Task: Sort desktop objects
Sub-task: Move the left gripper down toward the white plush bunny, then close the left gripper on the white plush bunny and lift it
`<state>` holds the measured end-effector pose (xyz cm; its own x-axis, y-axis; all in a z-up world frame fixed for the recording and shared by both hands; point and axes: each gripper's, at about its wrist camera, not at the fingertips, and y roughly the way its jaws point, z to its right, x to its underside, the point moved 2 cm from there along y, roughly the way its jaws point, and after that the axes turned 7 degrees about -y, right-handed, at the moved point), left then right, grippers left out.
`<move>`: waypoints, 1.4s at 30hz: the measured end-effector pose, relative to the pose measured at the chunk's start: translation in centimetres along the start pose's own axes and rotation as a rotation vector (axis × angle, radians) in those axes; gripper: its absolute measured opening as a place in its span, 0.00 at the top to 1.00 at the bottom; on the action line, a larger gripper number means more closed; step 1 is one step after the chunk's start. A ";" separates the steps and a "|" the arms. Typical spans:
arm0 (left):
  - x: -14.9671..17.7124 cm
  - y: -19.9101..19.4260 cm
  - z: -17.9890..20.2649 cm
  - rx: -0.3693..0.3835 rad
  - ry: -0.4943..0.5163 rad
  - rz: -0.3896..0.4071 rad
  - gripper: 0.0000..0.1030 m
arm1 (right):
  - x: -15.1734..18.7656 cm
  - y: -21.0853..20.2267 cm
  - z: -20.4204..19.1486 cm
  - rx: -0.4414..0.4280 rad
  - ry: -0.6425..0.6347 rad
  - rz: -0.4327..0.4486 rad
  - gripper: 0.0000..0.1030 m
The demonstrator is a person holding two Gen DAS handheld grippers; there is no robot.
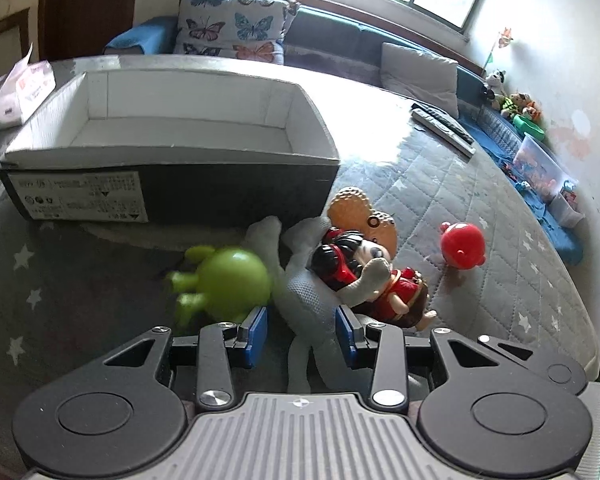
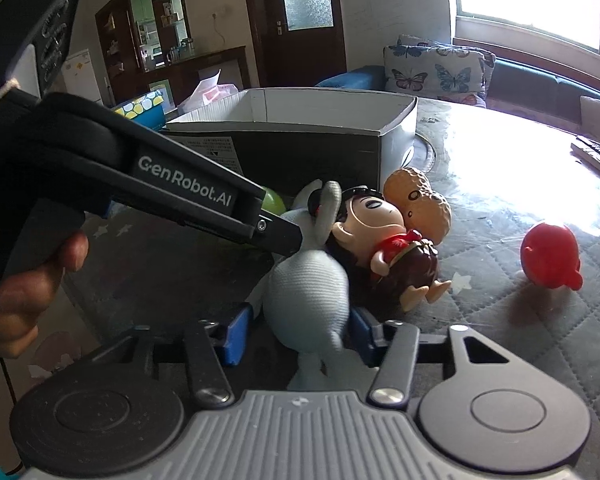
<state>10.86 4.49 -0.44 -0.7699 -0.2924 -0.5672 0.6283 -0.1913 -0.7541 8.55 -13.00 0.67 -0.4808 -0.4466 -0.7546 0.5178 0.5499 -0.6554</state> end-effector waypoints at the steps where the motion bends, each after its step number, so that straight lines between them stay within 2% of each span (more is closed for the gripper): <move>1: -0.1 0.1 -0.2 0.001 -0.012 -0.006 0.61 | 0.0 0.0 0.0 -0.002 0.001 0.001 0.52; 10: -0.6 0.9 -2.6 0.066 -0.166 -0.066 0.61 | -0.2 1.0 -0.2 -0.005 -0.011 -0.016 0.53; 15: -0.7 0.6 -3.2 0.102 -0.224 -0.083 0.61 | -0.1 1.1 -0.2 -0.005 -0.010 -0.013 0.57; 25: -0.5 1.0 -3.0 0.126 -0.236 -0.068 0.61 | 0.0 1.2 -0.5 -0.003 -0.025 -0.008 0.58; 27: -0.3 0.8 -3.0 0.141 -0.231 -0.063 0.69 | 0.0 1.2 -0.5 -0.006 -0.027 -0.005 0.59; 28: -0.2 0.7 -3.0 0.148 -0.229 -0.061 0.70 | 0.0 1.2 -0.6 -0.009 -0.026 -0.003 0.59; 35: -0.2 -2.2 -2.7 0.160 -0.200 0.001 0.76 | -0.4 0.0 -1.4 -0.026 -0.048 0.030 0.61; 42: -2.5 -5.5 -1.8 0.177 -0.152 0.109 0.76 | -3.5 -1.1 -1.0 -0.034 -0.070 0.113 0.61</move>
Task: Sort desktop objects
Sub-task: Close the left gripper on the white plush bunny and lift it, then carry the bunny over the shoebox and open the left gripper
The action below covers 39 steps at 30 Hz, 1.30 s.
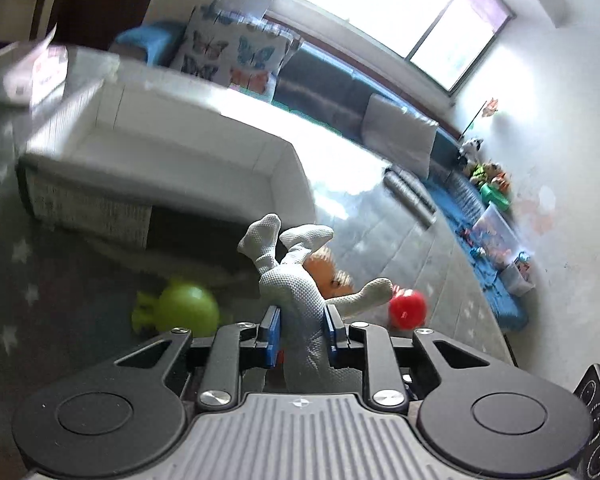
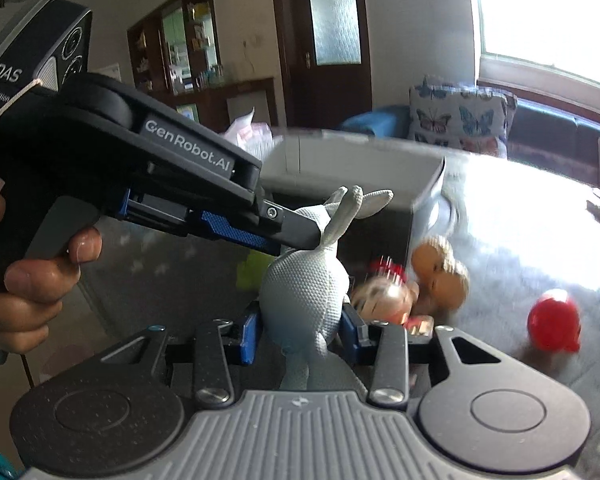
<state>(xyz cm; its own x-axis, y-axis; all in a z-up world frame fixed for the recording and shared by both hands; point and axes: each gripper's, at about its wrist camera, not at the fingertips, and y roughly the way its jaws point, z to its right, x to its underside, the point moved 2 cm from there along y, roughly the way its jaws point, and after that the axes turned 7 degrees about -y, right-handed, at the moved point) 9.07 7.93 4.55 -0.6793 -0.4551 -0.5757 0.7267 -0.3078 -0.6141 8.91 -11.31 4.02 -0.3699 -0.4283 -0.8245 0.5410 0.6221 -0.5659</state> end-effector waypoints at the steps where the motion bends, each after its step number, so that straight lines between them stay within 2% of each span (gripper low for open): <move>1: -0.5 -0.1 0.2 0.004 0.005 0.010 0.76 | -0.6 0.0 0.2 0.001 -0.002 0.012 0.61; 9: -5.3 0.6 1.2 0.013 0.045 0.086 0.76 | -5.5 1.8 2.5 0.025 -0.025 0.062 0.61; 12: -7.4 2.0 1.2 0.011 0.042 0.094 0.76 | -7.0 3.2 3.6 0.028 -0.021 0.064 0.61; 19: -11.8 5.6 0.6 -0.011 0.043 0.100 0.76 | -10.2 7.7 6.3 0.042 -0.012 0.047 0.61; 23: -13.8 8.5 -0.7 -0.028 0.018 0.067 0.76 | -11.3 11.0 7.9 0.040 0.010 0.009 0.61; 32: -16.2 13.4 -3.9 -0.066 -0.026 0.011 0.76 | -11.4 16.5 9.2 0.039 0.025 -0.098 0.61; 39: -15.6 15.5 -5.0 -0.100 -0.015 -0.034 0.75 | -10.1 19.8 9.4 0.054 0.001 -0.190 0.60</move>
<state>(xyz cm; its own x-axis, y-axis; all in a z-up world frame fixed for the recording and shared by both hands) 30.41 14.42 1.34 -0.7012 -0.4585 -0.5461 0.6890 -0.2388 -0.6843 30.45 -0.80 1.13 -0.4696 -0.5340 -0.7031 0.5013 0.4942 -0.7102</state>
